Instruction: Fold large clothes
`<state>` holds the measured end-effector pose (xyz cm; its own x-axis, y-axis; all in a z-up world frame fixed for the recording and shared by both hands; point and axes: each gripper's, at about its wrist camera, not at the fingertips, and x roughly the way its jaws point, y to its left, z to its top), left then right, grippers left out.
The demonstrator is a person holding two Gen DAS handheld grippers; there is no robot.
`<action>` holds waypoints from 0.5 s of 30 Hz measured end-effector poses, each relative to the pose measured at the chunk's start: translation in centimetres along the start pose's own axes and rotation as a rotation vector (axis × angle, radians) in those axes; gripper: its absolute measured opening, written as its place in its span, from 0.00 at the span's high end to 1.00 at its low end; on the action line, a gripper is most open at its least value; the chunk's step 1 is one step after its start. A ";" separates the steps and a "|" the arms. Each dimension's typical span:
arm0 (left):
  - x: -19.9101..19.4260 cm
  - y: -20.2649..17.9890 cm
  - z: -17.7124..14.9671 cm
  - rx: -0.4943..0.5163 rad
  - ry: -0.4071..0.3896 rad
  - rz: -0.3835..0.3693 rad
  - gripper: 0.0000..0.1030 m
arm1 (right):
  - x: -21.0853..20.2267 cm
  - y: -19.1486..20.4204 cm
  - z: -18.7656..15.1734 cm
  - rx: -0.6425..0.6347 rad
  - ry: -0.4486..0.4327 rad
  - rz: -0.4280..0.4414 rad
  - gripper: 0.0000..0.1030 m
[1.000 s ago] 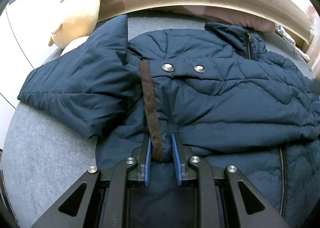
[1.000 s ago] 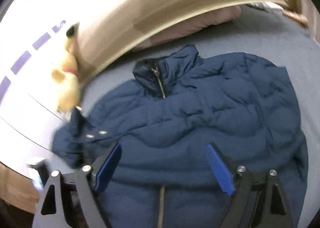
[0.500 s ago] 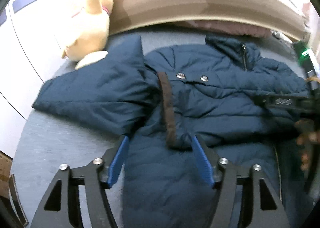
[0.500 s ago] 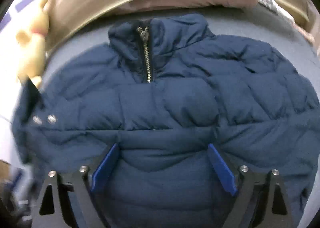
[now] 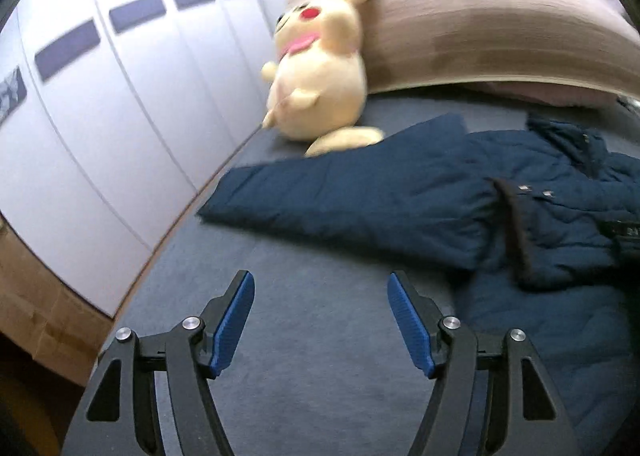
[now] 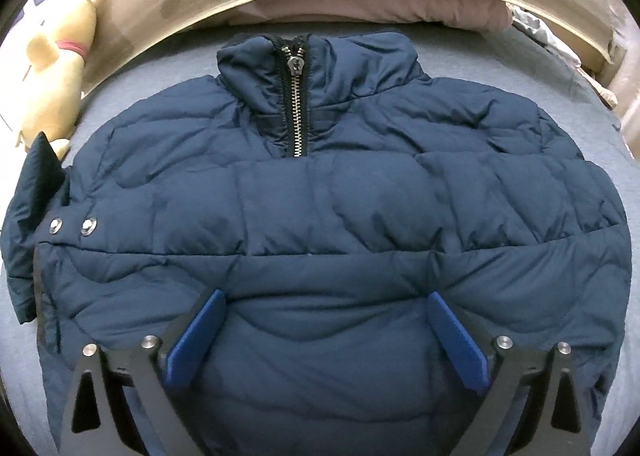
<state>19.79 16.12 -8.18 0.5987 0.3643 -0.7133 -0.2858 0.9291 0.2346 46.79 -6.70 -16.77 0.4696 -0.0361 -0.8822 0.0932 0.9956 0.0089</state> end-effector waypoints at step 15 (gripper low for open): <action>7.2 6.3 -0.8 -0.276 0.237 -0.292 0.32 | -5.2 3.7 -1.9 -0.095 -0.167 -0.062 0.00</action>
<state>21.74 24.61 -12.35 0.5055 0.0356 -0.8621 -0.3386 0.9272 -0.1603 42.98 -2.66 -13.01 0.6055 -0.1035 -0.7891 0.0471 0.9944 -0.0942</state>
